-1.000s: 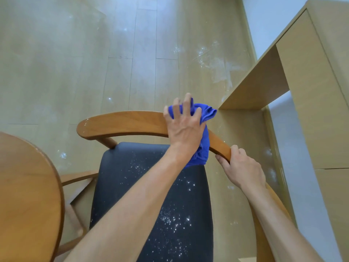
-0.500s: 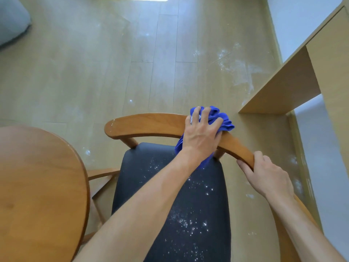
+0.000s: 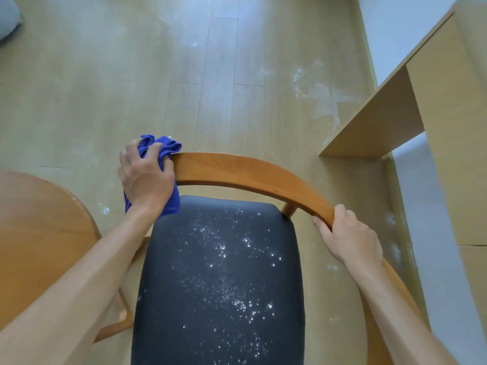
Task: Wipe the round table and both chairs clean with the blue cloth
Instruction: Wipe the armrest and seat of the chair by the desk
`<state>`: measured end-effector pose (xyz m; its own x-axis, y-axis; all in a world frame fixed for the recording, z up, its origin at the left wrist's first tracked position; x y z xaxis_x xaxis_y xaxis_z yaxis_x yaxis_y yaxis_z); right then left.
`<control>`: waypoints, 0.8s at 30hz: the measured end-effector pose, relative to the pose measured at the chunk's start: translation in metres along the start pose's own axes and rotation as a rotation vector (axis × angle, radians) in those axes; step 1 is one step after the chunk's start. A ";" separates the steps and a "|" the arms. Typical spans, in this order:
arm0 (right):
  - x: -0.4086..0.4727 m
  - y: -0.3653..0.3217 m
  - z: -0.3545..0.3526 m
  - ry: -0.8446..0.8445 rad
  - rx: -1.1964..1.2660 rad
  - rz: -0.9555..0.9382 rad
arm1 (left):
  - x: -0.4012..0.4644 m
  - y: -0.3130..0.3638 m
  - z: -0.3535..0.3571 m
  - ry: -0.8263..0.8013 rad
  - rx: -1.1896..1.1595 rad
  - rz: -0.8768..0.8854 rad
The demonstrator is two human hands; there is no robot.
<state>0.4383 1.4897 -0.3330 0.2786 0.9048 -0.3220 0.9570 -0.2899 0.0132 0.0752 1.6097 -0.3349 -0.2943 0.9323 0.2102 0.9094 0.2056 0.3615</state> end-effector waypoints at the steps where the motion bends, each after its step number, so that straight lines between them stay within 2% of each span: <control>1: 0.000 0.000 0.000 0.006 0.000 -0.004 | -0.004 0.017 0.005 -0.002 0.008 0.044; 6: 0.002 0.002 0.003 0.017 -0.012 -0.020 | -0.046 0.133 0.032 -0.101 -0.060 0.348; 9: 0.003 0.003 0.005 0.006 -0.029 -0.008 | -0.094 0.198 0.044 -0.185 -0.129 0.620; 11: 0.002 0.002 0.005 0.020 -0.032 -0.015 | -0.114 0.219 0.045 -0.230 -0.152 0.812; 13: 0.002 0.002 0.004 0.027 -0.032 -0.029 | -0.105 0.208 0.043 -0.235 -0.185 0.880; 15: 0.001 0.003 0.003 0.028 -0.024 -0.050 | -0.078 0.172 0.035 -0.202 -0.198 0.837; 16: 0.001 0.002 0.002 0.029 -0.013 -0.062 | -0.060 0.147 0.029 -0.175 -0.195 0.758; 21: 0.000 0.002 0.002 0.056 -0.005 -0.064 | 0.001 0.004 -0.005 -0.104 -0.131 0.223; 24: 0.000 0.001 0.001 0.052 -0.003 -0.054 | 0.009 -0.039 -0.016 -0.028 -0.203 -0.031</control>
<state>0.4388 1.4893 -0.3343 0.2304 0.9341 -0.2729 0.9709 -0.2396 -0.0004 0.0322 1.6054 -0.3330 -0.3103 0.9349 0.1723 0.8214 0.1724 0.5437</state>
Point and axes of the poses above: each hand's wrist, its own x-axis towards the middle knuckle, its own z-axis out of the palm, y = z × x, the point moved 3 cm from there along x, towards the middle knuckle, and after that the axes turned 1 degree about -y, right-handed, at the moved point
